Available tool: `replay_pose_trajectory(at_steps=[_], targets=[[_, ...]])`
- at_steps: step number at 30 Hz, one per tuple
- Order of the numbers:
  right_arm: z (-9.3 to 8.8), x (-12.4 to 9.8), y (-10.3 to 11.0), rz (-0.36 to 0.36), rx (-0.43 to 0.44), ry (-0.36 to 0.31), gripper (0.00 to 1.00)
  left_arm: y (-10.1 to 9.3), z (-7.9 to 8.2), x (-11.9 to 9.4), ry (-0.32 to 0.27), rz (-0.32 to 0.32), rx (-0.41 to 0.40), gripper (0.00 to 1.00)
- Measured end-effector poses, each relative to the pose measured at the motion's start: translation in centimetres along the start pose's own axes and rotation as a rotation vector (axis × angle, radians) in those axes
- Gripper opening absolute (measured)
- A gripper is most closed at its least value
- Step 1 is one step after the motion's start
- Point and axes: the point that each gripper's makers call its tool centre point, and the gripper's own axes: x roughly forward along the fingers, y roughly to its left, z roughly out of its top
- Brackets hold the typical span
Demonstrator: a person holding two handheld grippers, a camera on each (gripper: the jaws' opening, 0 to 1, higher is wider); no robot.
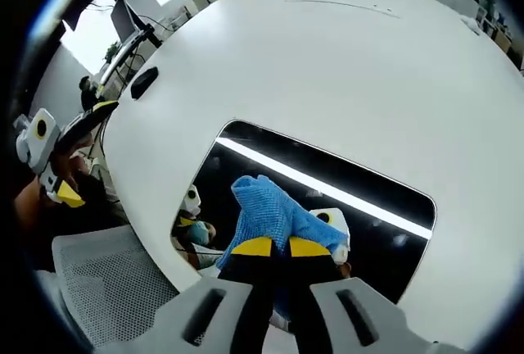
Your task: Wipe the mirror surface with the cleaning cloth until all visible marks leave the cleaned area.
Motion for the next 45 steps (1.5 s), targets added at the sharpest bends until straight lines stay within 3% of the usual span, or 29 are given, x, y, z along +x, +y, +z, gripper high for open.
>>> replay_pose_trajectory(at_steps=[10,22,29,45], targets=[[1.6,0.4,-0.9,-0.016,-0.025,0.003,0.00,-1.2,0.7,0.5,-0.008,-0.012,-0.008,0.99],[4.0,0.9,-2.3,-0.023,-0.035,-0.031,0.00,0.2,0.5,0.0,-0.004,-0.005,-0.012,0.99],[5.0,1.1,-2.9,-0.025,-0.068,-0.046,0.00,0.0,0.4,0.1,0.002,-0.005,-0.013,0.99],[4.7,0.9,-3.4,-0.016,-0.091,-0.027,0.00,-0.3,0.4,0.4,0.002,-0.004,-0.020,0.99]])
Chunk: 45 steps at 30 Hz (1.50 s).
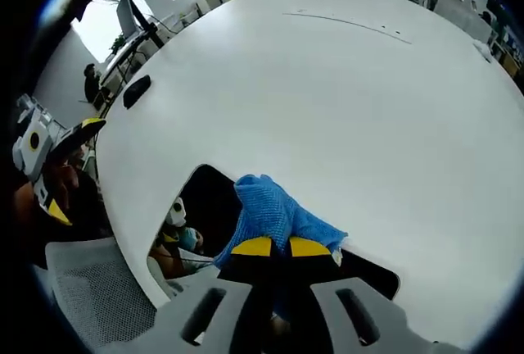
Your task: Wipe the mirror surface with the cleaning cloth until all visible marks leave the cleaned area.
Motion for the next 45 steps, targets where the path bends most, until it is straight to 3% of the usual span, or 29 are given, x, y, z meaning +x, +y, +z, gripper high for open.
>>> replay_pose_trajectory(at_steps=[24,45], targets=[[-1.6,-1.4,-3.2,-0.040,0.024,0.007,0.00,-0.3,0.0,-0.1,-0.005,0.001,-0.001,0.99],[-2.5,-1.6,-2.8,-0.066,0.070,-0.046,0.00,-0.5,0.3,0.2,-0.004,0.002,0.008,0.99]])
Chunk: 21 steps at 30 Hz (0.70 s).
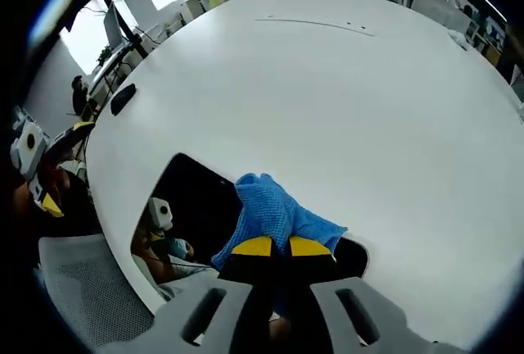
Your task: Wipe the mirror surface with the cleaning cloth until all visible marks leave the cleaned area.
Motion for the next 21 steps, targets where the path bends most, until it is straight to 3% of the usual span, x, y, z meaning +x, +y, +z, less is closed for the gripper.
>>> replay_pose_trajectory(at_steps=[9,21], targets=[[-1.6,-0.6,0.6,0.002,0.046,-0.015,0.00,-0.3,0.2,0.3,0.005,-0.011,0.007,0.99],[-3.6,-1.4,1.7,-0.010,0.028,-0.024,0.00,0.2,0.0,0.3,0.005,-0.007,0.007,0.99]])
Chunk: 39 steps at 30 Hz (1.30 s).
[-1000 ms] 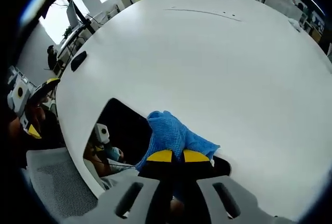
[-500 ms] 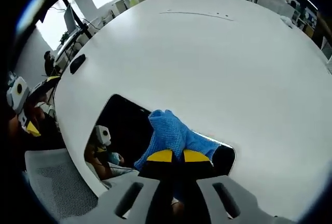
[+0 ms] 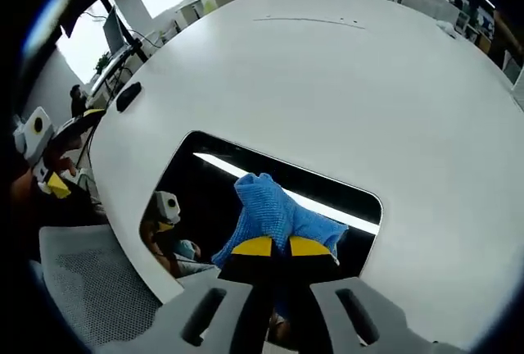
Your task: Wipe the mirror surface with the cleaning cloth until all visible marks leave the cleaned area.
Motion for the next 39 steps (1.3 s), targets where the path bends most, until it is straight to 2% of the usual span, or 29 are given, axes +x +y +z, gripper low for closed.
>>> replay_pose_trajectory(at_steps=[15,23,39], targets=[[-2.5,-1.0,1.1,0.033,0.047,0.000,0.00,-0.1,-0.2,0.2,-0.004,-0.012,0.002,0.99],[-3.7,-1.4,1.8,0.049,0.064,0.015,0.00,0.8,-0.4,0.3,-0.005,-0.008,0.001,0.99],[-6.1,-2.3,3.1,0.080,0.079,0.054,0.00,0.4,-0.8,0.6,-0.012,-0.013,-0.010,0.99]])
